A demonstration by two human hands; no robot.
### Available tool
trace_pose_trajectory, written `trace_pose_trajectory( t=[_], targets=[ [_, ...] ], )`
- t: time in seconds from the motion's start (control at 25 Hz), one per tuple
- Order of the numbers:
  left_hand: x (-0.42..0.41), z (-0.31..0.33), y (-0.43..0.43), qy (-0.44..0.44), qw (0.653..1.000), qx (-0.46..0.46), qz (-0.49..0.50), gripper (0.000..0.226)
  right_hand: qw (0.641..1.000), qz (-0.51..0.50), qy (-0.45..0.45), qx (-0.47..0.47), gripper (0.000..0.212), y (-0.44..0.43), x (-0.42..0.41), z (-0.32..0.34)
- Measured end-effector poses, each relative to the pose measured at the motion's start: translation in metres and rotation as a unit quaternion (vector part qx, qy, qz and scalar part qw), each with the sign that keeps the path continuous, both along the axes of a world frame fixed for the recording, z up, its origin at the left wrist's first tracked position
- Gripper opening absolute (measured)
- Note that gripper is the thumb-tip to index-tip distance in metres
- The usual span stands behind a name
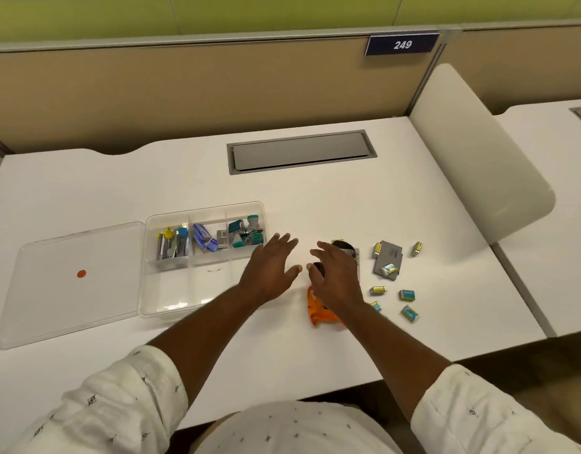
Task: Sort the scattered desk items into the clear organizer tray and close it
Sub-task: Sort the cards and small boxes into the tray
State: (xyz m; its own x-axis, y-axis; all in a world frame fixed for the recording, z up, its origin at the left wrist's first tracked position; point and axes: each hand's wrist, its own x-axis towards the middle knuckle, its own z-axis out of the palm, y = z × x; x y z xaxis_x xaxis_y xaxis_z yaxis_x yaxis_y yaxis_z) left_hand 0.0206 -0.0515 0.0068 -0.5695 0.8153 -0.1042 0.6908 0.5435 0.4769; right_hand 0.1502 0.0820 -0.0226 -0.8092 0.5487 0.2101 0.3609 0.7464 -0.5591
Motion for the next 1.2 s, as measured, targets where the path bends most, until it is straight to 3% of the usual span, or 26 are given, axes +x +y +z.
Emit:
trace_pose_trajectory(
  t=[0.64, 0.92, 1.2],
  targets=[
    [0.08, -0.004, 0.096, -0.025, 0.999, 0.032, 0.018, 0.043, 0.997, 0.005, -0.073, 0.023, 0.038, 0.107, 0.07, -0.015],
    [0.095, -0.021, 0.126, -0.043, 0.996, -0.017, -0.072, 0.032, 0.996, 0.034, -0.081, -0.014, 0.042, 0.14, 0.072, -0.031],
    [0.077, -0.027, 0.13, 0.101, 0.99, -0.078, -0.057, 0.029, 0.992, 0.091, -0.092, -0.013, 0.058, 0.153, 0.055, -0.037]
  ],
)
